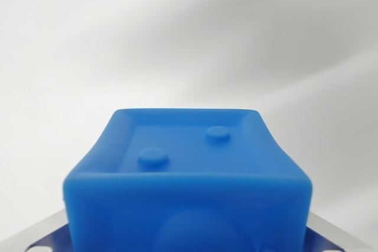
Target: Stack cube
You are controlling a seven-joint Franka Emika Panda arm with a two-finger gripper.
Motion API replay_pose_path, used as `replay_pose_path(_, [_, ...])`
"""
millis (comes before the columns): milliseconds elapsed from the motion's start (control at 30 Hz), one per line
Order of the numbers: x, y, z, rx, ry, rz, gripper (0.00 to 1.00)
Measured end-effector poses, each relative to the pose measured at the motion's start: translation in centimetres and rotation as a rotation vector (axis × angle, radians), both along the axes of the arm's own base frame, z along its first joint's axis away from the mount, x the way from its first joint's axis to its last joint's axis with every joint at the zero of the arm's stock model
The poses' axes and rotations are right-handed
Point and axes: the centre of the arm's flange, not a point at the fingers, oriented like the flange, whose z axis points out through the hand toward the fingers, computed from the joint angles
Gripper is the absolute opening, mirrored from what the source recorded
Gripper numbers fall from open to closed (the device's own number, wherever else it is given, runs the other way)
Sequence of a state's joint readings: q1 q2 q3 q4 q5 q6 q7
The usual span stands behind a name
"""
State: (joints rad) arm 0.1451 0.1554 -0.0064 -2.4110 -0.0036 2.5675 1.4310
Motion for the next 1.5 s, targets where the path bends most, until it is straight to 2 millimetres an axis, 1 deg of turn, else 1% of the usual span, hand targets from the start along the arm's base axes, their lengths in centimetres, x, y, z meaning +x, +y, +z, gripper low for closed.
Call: replay_pose_path(1500, [-2.1, -8.5, 1.5, 0.0, -0.001, 0.033, 0.0])
